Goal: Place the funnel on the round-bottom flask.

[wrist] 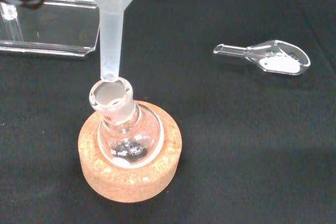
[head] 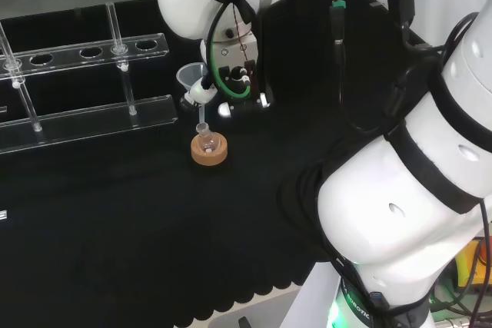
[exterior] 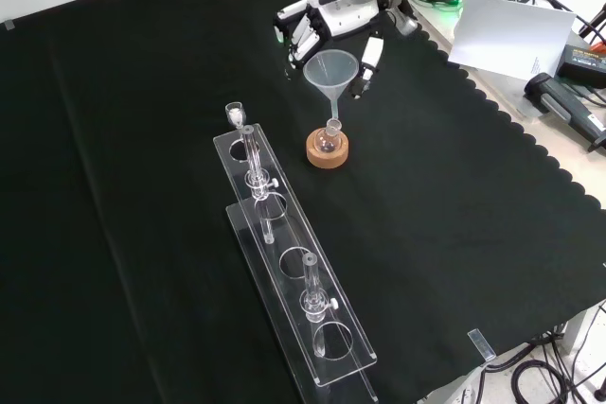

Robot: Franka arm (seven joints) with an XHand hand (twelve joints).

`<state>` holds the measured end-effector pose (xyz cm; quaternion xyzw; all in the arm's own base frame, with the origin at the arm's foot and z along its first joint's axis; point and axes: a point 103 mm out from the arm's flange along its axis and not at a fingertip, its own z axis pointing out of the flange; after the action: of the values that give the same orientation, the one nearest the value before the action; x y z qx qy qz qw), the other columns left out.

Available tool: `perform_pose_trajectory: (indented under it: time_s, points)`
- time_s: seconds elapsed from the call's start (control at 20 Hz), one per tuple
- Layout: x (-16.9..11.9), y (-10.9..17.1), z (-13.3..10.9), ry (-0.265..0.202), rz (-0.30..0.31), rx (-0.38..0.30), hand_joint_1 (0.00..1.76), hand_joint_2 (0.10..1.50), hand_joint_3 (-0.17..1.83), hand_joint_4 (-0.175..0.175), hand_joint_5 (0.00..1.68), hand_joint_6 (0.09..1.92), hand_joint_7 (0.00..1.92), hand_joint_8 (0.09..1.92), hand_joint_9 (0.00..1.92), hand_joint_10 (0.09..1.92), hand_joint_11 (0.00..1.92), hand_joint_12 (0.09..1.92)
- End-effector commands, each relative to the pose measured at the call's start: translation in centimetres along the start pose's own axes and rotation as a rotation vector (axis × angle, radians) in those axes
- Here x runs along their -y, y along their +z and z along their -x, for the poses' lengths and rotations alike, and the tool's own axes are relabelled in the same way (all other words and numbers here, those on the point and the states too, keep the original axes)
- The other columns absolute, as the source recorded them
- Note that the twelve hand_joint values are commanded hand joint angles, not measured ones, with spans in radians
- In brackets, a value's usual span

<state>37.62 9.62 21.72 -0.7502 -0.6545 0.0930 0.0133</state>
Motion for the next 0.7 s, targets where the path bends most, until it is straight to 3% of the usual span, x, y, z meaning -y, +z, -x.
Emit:
perform_pose_trajectory:
  time_s: [0.05, 0.7]
  points:
    - [-0.1, 0.6, -0.1, -0.002, -0.01, -0.004, 0.82, 0.73, 0.72, 0.051, 0.79, 0.43, 1.01, 0.47, 0.82, 0.33, 0.0, 1.4]
    - [-1.4, 1.6, -0.3, 0.003, -0.013, -0.004, 0.82, 0.73, 0.72, 0.051, 0.79, 0.44, 1.01, 0.47, 0.82, 0.33, 0.0, 1.4]
